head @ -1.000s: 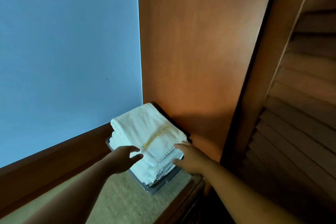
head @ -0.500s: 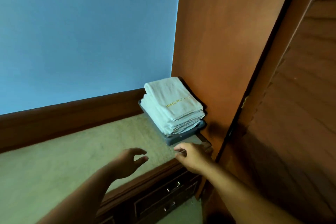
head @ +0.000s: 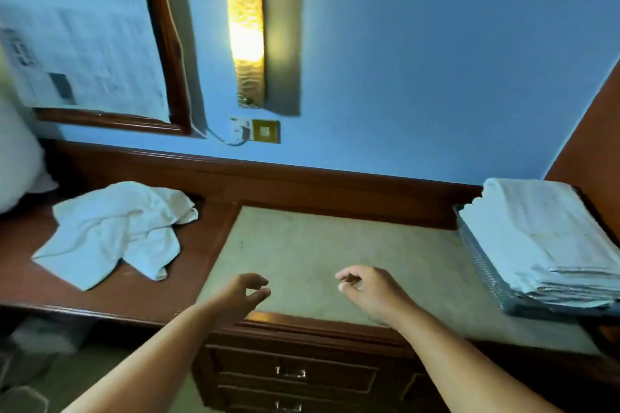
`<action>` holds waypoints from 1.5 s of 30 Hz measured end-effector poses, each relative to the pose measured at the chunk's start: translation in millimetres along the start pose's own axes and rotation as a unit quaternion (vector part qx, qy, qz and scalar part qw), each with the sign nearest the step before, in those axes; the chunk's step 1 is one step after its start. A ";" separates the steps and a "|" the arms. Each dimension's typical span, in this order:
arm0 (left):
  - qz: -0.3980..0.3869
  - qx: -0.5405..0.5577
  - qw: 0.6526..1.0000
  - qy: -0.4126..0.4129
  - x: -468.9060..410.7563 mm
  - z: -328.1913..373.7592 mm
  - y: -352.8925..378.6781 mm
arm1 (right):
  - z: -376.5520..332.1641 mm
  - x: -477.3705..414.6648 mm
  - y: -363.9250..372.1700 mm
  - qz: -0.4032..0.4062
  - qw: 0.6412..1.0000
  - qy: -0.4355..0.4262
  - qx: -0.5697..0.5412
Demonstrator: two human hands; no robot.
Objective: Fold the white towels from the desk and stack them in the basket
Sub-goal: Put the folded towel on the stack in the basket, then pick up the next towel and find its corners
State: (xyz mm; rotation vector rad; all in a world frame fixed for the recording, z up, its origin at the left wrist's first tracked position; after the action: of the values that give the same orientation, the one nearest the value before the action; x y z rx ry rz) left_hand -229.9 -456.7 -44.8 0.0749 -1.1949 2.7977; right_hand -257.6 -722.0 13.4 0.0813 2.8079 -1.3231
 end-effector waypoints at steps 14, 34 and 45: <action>0.121 0.033 0.980 -0.153 77.5 -262.8 -216.6 | -239.0 2.5 279.5 -0.120 0.987 -0.047 -0.092; 0.079 -0.010 0.971 -0.225 -63.7 -391.3 -231.8 | -289.1 -203.6 389.7 -0.185 0.980 -0.056 -0.040; -0.032 -0.181 0.965 -0.185 -169.0 -508.6 -260.5 | -311.5 -255.4 463.4 -0.174 0.984 0.023 -0.023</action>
State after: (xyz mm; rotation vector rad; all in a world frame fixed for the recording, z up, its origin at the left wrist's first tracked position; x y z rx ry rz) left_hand -36.7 77.9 -223.5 0.6166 -1.7291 2.5272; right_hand 23.1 -195.3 -130.9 -0.4041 2.9877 -1.3260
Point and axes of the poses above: each hand's wrist, its own x-axis away from the middle knuckle, its own y-axis out of the palm, z = x × y, the point moved 10 cm from there along -x, towards the middle knuckle, and after that the axes turned 13 degrees about z, right-handed, at the moved point
